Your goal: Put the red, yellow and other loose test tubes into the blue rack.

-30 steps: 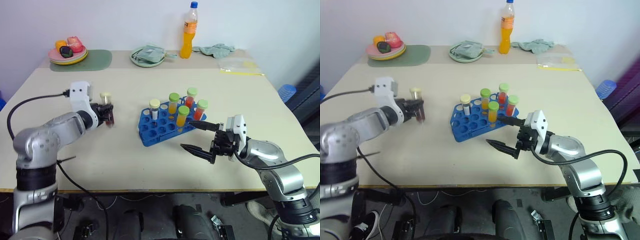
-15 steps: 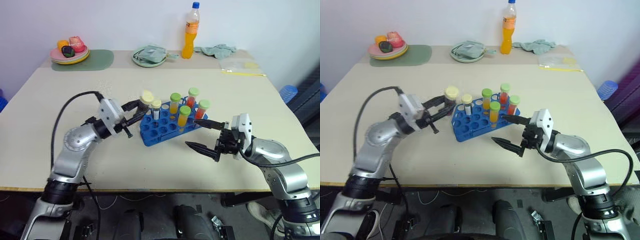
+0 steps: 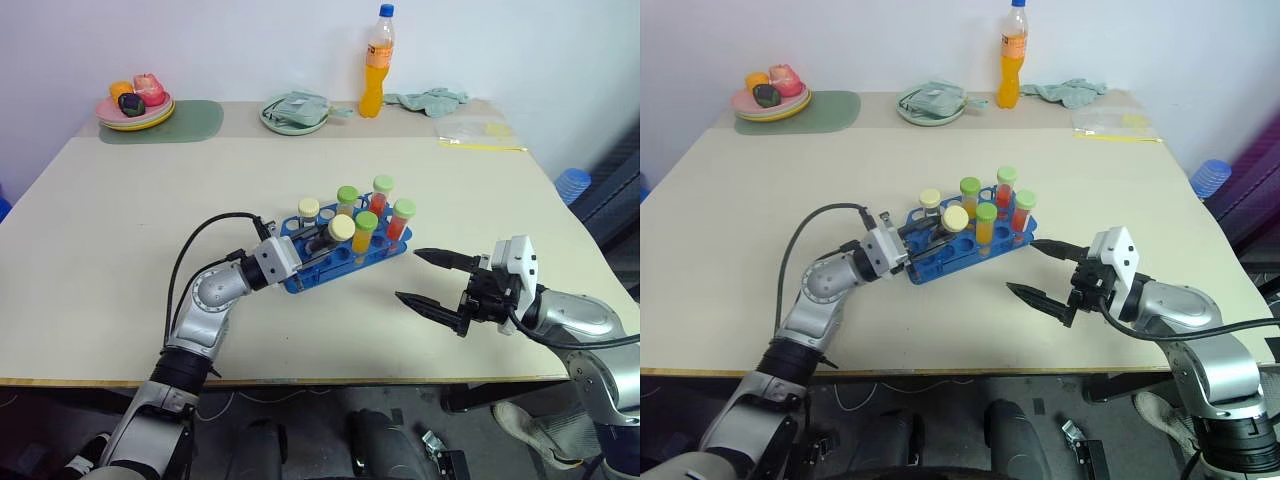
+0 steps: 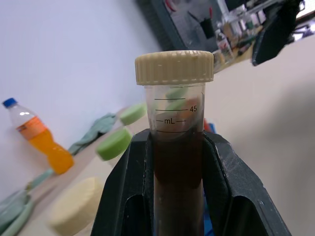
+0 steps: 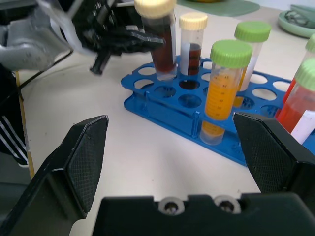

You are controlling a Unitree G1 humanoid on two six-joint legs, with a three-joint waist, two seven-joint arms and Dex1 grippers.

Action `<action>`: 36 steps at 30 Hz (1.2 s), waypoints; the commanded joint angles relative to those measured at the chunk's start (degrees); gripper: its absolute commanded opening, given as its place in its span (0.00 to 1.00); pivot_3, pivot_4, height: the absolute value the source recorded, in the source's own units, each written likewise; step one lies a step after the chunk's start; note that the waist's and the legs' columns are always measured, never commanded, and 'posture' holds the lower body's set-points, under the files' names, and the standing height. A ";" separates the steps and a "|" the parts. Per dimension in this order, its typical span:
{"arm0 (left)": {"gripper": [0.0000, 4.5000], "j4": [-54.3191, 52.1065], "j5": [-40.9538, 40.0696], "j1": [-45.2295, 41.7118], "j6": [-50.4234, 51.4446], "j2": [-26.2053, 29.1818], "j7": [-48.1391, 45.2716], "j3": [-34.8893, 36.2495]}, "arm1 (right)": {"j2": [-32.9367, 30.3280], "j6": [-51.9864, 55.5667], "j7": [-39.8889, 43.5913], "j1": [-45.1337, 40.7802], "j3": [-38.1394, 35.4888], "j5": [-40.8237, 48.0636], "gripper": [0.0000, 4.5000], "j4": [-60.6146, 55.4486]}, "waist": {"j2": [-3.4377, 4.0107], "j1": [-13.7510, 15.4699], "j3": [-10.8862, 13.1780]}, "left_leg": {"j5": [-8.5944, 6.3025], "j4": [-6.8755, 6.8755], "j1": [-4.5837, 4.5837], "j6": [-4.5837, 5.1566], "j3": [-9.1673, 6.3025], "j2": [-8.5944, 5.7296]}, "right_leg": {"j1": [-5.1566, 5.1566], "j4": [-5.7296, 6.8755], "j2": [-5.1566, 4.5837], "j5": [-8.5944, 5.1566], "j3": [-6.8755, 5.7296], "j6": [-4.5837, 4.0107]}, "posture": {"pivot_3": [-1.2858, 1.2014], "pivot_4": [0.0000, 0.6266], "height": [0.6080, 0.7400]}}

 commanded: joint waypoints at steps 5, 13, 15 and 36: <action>0.17 3.53 -1.33 -1.31 -3.79 -2.47 -1.38 -0.12 | -1.22 1.08 -0.82 0.58 -2.56 1.65 1.00 -3.48 | 0.00 0.00 0.00 | -0.02 0.01 0.00 0.04 0.00 0.00 | 0.00 0.00 0.01 0.00 0.00 0.00 | 0.52 0.24 1.00; 0.17 2.66 -4.94 0.31 -0.18 -3.89 -3.24 0.75 | -2.08 0.18 0.17 0.99 -3.57 1.16 1.00 -2.39 | 0.00 0.03 0.00 | -0.04 0.02 0.02 0.06 0.00 -0.01 | 0.03 -0.01 0.00 0.00 0.00 0.00 | 0.52 0.24 1.00; 0.17 2.10 -5.66 0.99 0.97 -4.12 -2.71 1.13 | -2.05 0.33 -0.13 0.64 -3.30 0.99 1.00 -2.53 | 0.00 -0.12 0.00 | -0.04 0.02 0.03 0.07 -0.01 0.00 | 0.03 0.00 0.01 0.00 0.00 0.01 | 0.52 0.24 1.00; 0.17 -1.54 -8.96 4.30 6.80 -4.93 -0.92 2.62 | -1.43 -1.77 0.04 -0.51 -1.66 -0.43 1.00 -0.40 | 0.01 0.00 -0.01 | -0.07 0.02 0.05 0.12 -0.02 0.01 | 0.06 0.00 0.02 -0.05 0.00 -0.07 | 0.52 0.24 1.00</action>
